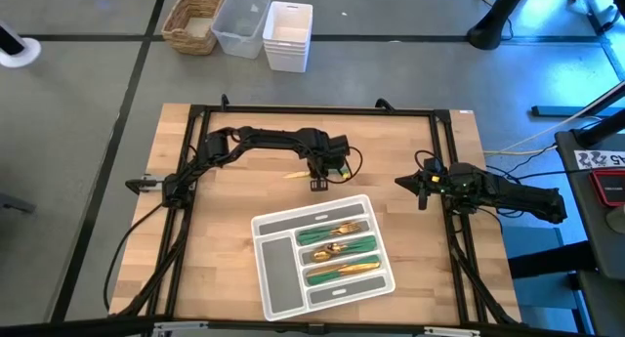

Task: Sort silverware
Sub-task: Put the green spoon into the white silverware tray

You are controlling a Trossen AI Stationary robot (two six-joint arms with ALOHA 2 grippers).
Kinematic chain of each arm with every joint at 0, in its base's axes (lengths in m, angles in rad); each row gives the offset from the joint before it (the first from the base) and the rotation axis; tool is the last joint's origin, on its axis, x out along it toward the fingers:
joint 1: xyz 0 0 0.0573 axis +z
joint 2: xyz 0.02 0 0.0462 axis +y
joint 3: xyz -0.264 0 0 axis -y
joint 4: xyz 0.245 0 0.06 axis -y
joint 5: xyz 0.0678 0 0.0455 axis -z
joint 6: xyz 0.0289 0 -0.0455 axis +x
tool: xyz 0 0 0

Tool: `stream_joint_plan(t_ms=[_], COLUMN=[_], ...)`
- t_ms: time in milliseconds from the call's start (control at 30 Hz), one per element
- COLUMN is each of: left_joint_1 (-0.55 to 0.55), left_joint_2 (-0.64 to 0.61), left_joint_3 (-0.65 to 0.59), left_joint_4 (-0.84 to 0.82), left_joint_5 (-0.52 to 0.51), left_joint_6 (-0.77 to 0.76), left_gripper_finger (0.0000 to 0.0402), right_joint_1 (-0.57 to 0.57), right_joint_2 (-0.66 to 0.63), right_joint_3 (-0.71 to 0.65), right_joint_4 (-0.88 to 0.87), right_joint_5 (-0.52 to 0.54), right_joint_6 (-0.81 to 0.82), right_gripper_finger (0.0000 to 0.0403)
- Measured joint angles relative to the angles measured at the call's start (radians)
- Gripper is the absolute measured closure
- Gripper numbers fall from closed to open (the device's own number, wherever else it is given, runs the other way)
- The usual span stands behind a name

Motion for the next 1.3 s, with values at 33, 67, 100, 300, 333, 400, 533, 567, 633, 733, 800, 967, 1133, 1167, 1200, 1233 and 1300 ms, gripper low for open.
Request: stream_joint_plan(t_ms=[33,67,100,300,333,400,533,567,633,733,800,967,1133,1167,1200,1233,1300], left_joint_1=[0.000,0.000,0.000,0.002,0.002,0.002,0.002,0.002,0.000,-0.001,0.000,0.003,0.003,0.003,0.002,0.003,0.004], left_joint_2=[0.001,0.001,0.001,0.010,0.012,0.023,0.037,0.037,0.037,0.036,0.036,0.036,0.036,0.036,0.036,0.036,0.036], left_joint_3=[0.000,0.000,0.000,0.001,0.001,0.004,0.005,0.005,0.004,0.003,0.003,0.002,0.002,0.001,0.001,0.001,0.001], left_joint_4=[0.001,0.002,0.004,0.009,0.006,0.003,-0.004,-0.006,-0.006,-0.009,-0.009,-0.011,-0.009,-0.009,-0.009,-0.009,-0.009], left_joint_5=[-0.001,-0.002,-0.002,-0.028,-0.030,-0.031,-0.031,-0.031,-0.030,-0.032,-0.030,0.039,0.114,0.127,0.139,0.151,0.172], left_joint_6=[0.000,-0.001,-0.004,-0.013,-0.013,-0.014,-0.015,-0.013,-0.013,-0.022,-0.041,-0.031,-0.032,-0.035,-0.038,-0.039,-0.037], left_gripper_finger=[0.0338,0.0333,0.0328,0.0316,0.0316,0.0316,0.0317,0.0322,0.0340,0.0379,0.0389,0.0380,0.0393,0.0394,0.0394,0.0393,0.0391], right_joint_1=[0.000,0.000,0.000,0.000,0.000,0.000,0.000,0.000,0.000,0.000,0.000,0.000,0.000,0.000,0.000,0.000,0.000], right_joint_2=[0.000,0.000,0.000,0.000,0.000,0.000,0.000,0.000,0.000,0.000,0.000,0.000,0.000,0.000,0.000,0.000,0.000], right_joint_3=[0.000,0.000,0.000,0.000,0.000,0.000,0.000,0.000,0.000,0.000,0.000,0.000,0.000,0.000,0.000,0.000,0.000], right_joint_4=[0.000,0.000,0.000,0.000,0.000,0.000,0.000,0.000,0.000,0.000,0.000,0.008,0.106,0.144,0.190,0.243,0.357], right_joint_5=[0.000,0.000,0.000,0.000,0.000,0.000,0.000,0.000,0.000,0.000,0.000,0.030,0.089,0.107,0.126,0.154,0.219], right_joint_6=[0.000,0.000,0.000,0.000,0.000,0.000,0.000,0.000,0.000,0.000,0.000,-0.016,0.087,0.096,0.100,0.097,0.091], right_gripper_finger=[0.0402,0.0402,0.0402,0.0402,0.0402,0.0402,0.0402,0.0402,0.0402,0.0402,0.0402,0.0402,0.0402,0.0402,0.0402,0.0402,0.0402])
